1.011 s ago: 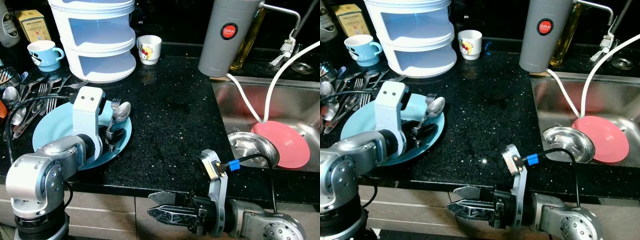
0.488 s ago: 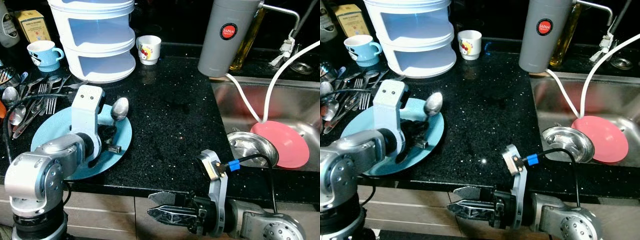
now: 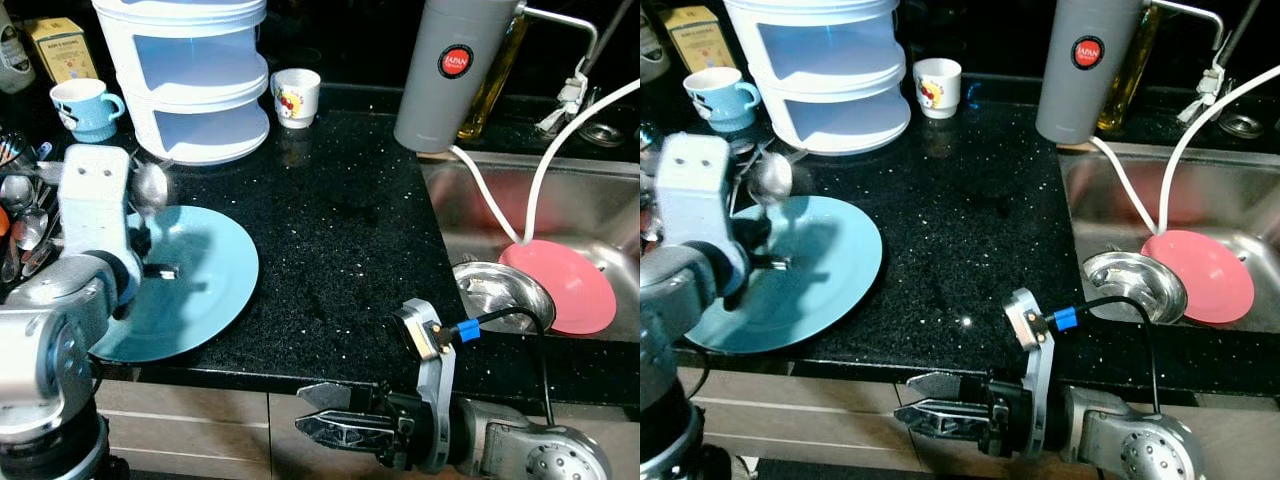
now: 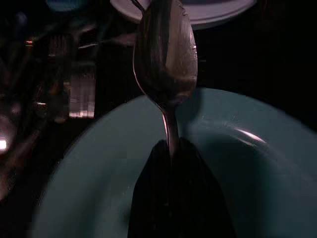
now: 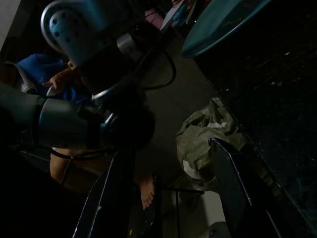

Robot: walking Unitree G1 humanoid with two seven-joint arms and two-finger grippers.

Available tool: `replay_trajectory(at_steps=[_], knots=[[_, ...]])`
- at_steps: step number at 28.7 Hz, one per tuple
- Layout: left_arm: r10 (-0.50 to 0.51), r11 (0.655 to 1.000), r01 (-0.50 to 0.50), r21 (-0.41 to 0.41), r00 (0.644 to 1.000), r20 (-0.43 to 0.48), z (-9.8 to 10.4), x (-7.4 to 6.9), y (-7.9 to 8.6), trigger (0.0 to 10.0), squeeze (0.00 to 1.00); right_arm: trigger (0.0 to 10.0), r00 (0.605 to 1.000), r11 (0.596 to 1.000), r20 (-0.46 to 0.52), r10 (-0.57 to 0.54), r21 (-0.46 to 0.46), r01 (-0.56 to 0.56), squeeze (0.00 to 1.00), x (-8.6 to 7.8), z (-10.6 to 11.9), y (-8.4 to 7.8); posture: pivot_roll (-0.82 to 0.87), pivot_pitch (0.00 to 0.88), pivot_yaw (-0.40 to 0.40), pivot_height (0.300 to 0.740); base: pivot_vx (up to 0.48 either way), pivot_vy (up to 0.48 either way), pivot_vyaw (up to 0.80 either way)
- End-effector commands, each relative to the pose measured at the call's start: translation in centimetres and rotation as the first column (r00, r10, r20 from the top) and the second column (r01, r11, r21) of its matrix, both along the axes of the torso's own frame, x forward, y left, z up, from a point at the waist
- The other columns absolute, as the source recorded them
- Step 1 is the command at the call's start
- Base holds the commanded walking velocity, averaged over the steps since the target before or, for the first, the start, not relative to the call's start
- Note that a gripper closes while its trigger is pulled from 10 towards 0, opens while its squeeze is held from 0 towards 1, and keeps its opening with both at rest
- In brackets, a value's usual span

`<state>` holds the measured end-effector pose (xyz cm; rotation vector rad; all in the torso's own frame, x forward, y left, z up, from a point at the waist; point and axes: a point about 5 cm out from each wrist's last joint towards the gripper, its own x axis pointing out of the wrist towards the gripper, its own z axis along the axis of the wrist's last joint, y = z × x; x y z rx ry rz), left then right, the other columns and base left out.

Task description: Kitchen organization

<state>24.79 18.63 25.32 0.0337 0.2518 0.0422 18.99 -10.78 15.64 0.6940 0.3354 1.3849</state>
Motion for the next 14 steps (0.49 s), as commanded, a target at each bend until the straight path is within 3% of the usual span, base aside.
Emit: replay_trajectory(at_steps=[1,5,14], knots=[[-0.026,1.0,0.026,-0.008,0.999,-0.024,-0.5,-0.4,-0.8,0.0,0.0,10.0,1.0,1.0,-0.017,-0.007,-0.006,0.007,0.0,0.2,-0.2,-0.3,0.11,0.05,-0.014,0.74,0.0,0.0,0.0],[-0.066,0.995,0.062,-0.082,0.997,-0.05,-1.9,-1.0,-2.4,0.0,0.0,10.0,1.0,1.0,-0.019,-0.003,-0.003,0.003,0.0,0.4,-0.3,-0.4,0.1,0.044,-0.029,0.74,0.0,0.0,0.0],[-0.024,0.993,0.015,-0.118,0.996,-0.082,-2.9,-1.6,-1.9,0.0,0.0,10.0,1.0,1.0,-0.016,-0.002,-0.008,0.002,0.0,0.5,-0.3,-0.5,0.09,0.045,-0.028,0.74,0.0,0.0,0.0]])
